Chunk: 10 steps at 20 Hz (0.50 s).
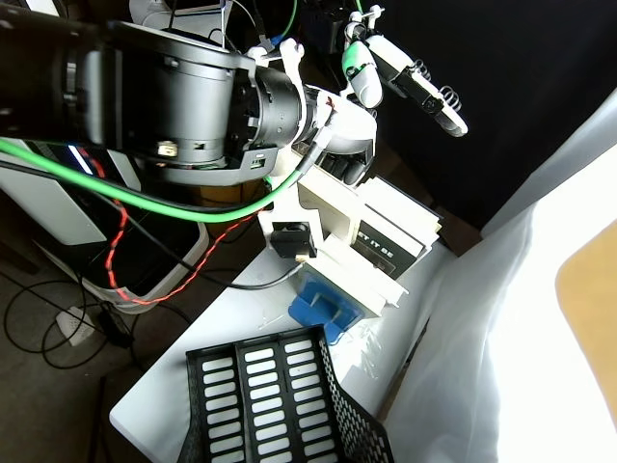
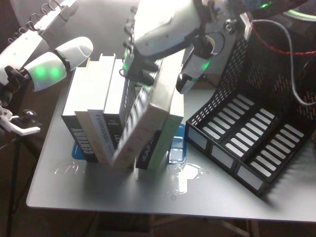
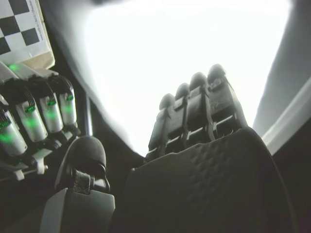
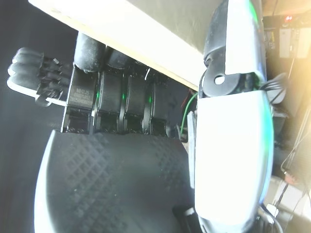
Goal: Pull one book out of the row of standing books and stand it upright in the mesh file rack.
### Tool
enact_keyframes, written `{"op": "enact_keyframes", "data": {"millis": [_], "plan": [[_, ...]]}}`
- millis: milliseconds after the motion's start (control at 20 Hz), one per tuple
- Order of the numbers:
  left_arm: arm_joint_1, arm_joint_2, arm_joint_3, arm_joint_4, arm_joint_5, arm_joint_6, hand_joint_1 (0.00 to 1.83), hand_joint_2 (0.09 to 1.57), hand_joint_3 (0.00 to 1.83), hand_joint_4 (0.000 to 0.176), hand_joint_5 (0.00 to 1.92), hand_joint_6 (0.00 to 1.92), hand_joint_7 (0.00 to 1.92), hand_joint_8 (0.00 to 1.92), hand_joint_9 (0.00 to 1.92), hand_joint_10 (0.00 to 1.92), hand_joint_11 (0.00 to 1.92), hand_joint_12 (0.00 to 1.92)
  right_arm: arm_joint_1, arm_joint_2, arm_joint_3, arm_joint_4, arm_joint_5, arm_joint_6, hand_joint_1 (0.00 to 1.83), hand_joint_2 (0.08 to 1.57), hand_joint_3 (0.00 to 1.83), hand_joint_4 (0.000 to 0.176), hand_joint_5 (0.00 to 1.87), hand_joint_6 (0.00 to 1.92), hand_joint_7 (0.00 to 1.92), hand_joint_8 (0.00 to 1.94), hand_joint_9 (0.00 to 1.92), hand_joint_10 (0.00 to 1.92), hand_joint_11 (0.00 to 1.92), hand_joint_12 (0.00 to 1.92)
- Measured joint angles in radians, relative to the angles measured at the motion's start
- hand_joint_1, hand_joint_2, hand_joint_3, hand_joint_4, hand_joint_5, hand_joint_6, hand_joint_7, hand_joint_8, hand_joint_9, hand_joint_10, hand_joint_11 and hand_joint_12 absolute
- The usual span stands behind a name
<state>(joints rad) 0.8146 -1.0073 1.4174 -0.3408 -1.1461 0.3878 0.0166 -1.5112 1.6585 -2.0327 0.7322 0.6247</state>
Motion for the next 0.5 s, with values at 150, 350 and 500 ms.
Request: {"op": "enact_keyframes", "data": {"millis": [150,350,500], "plan": [[0.0,0.002,-0.005,-0.006,-0.003,0.001,0.0,1.33,0.01,0.013,0.02,0.01,0.0,0.0,0.0,0.0,0.0,0.0,0.028,0.037,-0.022,-0.002,0.002,0.011,1.21,1.24,0.0,0.0,0.77,1.11,0.8,1.58,1.06,1.9,1.2,1.92],[0.0,0.009,-0.01,-0.012,-0.016,0.007,0.0,1.33,0.01,0.0,0.02,0.01,0.0,0.0,0.0,0.0,0.0,0.0,0.062,0.081,-0.049,-0.027,0.005,0.05,1.33,1.25,0.01,0.0,0.7,1.35,0.73,1.44,0.67,1.59,0.44,1.86],[0.0,0.014,-0.011,-0.017,-0.019,0.008,0.0,1.33,0.01,0.0,0.02,0.01,0.0,0.0,0.0,0.0,0.0,0.0,0.081,0.111,-0.069,-0.049,0.015,0.08,1.33,1.25,0.0,0.0,0.73,1.25,0.71,1.43,0.67,1.66,0.46,1.92]]}}
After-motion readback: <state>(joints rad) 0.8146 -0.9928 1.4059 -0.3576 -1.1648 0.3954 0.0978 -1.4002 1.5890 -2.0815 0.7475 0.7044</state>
